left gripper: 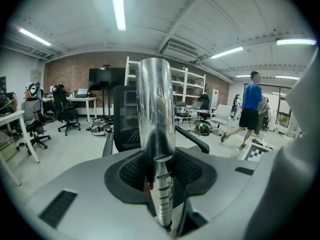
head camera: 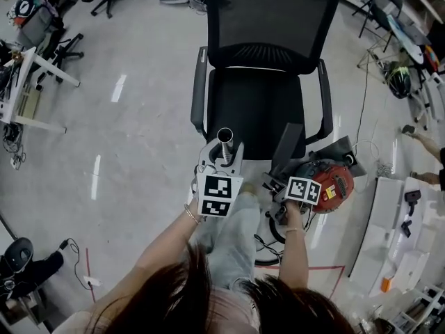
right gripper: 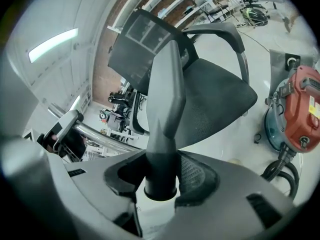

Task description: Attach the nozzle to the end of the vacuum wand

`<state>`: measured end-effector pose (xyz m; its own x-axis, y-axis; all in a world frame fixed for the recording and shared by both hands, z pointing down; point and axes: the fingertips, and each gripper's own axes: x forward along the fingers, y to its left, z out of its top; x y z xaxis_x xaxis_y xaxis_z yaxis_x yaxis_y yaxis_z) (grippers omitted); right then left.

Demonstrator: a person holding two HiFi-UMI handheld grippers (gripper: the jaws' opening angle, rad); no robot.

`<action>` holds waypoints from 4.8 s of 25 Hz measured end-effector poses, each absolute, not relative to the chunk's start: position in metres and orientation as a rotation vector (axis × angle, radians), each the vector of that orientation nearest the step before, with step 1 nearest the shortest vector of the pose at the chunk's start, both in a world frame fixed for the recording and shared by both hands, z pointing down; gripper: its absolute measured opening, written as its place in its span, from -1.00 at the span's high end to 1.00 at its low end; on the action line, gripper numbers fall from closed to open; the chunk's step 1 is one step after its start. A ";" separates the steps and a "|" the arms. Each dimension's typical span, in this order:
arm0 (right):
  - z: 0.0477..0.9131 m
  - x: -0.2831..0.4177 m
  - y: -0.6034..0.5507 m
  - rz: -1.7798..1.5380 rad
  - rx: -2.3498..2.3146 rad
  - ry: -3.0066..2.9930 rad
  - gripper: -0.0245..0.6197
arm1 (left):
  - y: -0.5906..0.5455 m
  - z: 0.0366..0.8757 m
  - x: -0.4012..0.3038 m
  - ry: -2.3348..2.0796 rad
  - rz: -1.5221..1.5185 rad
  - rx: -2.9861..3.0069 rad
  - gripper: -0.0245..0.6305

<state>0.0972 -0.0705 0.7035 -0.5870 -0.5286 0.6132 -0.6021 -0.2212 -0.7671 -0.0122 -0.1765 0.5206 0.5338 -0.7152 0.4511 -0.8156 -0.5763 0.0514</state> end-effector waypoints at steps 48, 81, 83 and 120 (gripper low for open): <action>0.552 0.095 0.026 1.760 1.238 -2.282 0.36 | -0.023 0.480 0.011 -1.286 0.570 2.620 0.48; 0.467 0.115 -0.002 1.646 1.389 -2.464 0.36 | -0.033 0.485 0.048 -1.123 0.666 2.681 0.48; 0.461 0.115 -0.005 1.635 1.395 -2.477 0.36 | -0.033 0.485 0.048 -1.115 0.665 2.686 0.48; 0.388 0.092 -0.028 1.380 1.434 -2.676 0.36 | -0.022 0.486 0.045 -1.050 0.599 2.726 0.48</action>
